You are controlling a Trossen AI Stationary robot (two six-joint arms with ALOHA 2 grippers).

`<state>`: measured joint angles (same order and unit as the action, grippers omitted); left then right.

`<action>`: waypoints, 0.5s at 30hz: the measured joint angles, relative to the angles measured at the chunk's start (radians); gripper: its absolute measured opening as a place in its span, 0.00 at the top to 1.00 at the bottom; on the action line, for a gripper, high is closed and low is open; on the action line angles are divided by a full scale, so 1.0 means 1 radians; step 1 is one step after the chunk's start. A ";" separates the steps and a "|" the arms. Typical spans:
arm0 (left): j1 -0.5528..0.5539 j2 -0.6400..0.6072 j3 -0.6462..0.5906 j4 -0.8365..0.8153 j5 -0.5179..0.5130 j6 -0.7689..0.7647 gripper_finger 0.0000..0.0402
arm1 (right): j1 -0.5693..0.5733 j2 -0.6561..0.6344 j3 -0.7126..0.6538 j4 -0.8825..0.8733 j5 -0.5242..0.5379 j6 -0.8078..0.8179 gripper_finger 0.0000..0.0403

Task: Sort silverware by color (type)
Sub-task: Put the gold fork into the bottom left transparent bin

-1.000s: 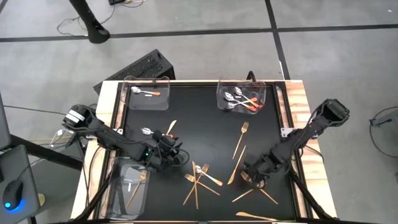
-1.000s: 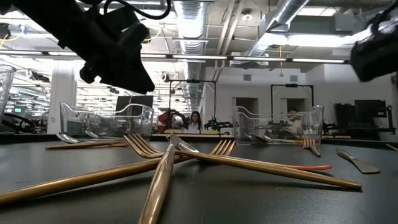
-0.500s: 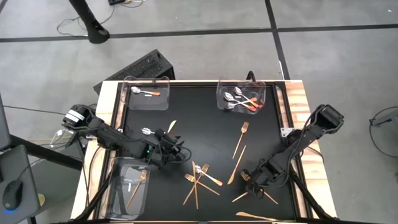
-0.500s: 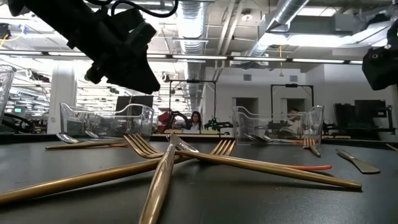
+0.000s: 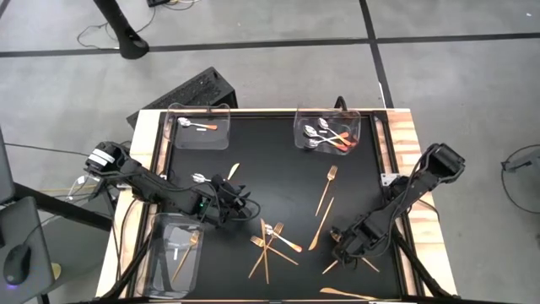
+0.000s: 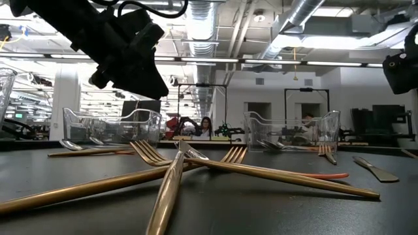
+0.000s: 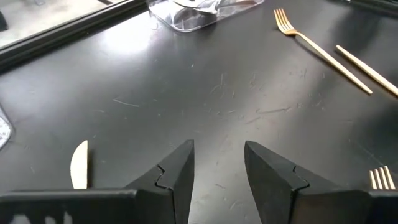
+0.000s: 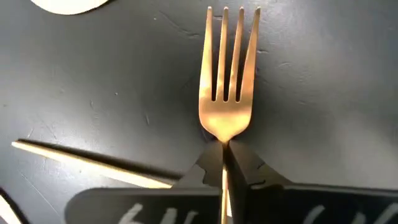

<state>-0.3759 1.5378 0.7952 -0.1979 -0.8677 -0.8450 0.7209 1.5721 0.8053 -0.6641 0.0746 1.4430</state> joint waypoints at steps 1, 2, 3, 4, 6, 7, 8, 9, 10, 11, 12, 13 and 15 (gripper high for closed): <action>0.000 0.000 0.000 0.002 0.000 0.003 0.69 | -0.004 -0.009 0.003 -0.012 0.025 -0.007 0.96; 0.000 0.000 0.000 0.005 0.000 0.007 0.69 | -0.009 -0.018 0.006 -0.020 0.059 -0.018 0.96; 0.000 0.000 0.000 0.012 0.000 0.014 0.69 | -0.016 -0.034 0.011 -0.030 0.095 -0.031 0.96; 0.000 0.000 0.000 0.025 0.000 0.020 0.69 | -0.022 -0.054 0.023 -0.022 0.147 -0.044 0.97; 0.000 0.000 0.000 0.077 0.009 0.038 0.69 | -0.037 -0.098 0.043 -0.002 0.267 -0.081 0.97; 0.000 0.000 0.000 0.110 0.019 0.057 0.69 | -0.043 -0.118 0.046 0.007 0.325 -0.100 0.97; 0.000 0.000 0.000 0.151 0.032 0.084 0.69 | -0.048 -0.136 0.046 0.021 0.381 -0.128 0.97; 0.000 0.000 0.000 0.192 0.047 0.117 0.69 | -0.056 -0.155 0.046 0.046 0.439 -0.164 0.97; 0.000 0.000 0.000 0.231 0.067 0.158 0.69 | -0.064 -0.171 0.046 0.092 0.500 -0.208 0.97; 0.000 0.000 0.000 0.268 0.084 0.198 0.69 | -0.071 -0.188 0.048 0.146 0.566 -0.257 0.97; 0.000 0.001 0.000 0.303 0.100 0.236 0.69 | -0.078 -0.203 0.049 0.197 0.627 -0.304 0.98; 0.000 0.001 0.000 0.333 0.115 0.269 0.69 | -0.088 -0.212 0.048 0.249 0.683 -0.357 0.98; 0.000 0.001 0.000 0.387 0.155 0.326 0.68 | -0.109 -0.214 0.042 0.372 0.765 -0.482 0.98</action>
<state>-0.3759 1.5387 0.7952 0.1891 -0.7130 -0.5191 0.6116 1.3586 0.8471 -0.2921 0.8393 0.9614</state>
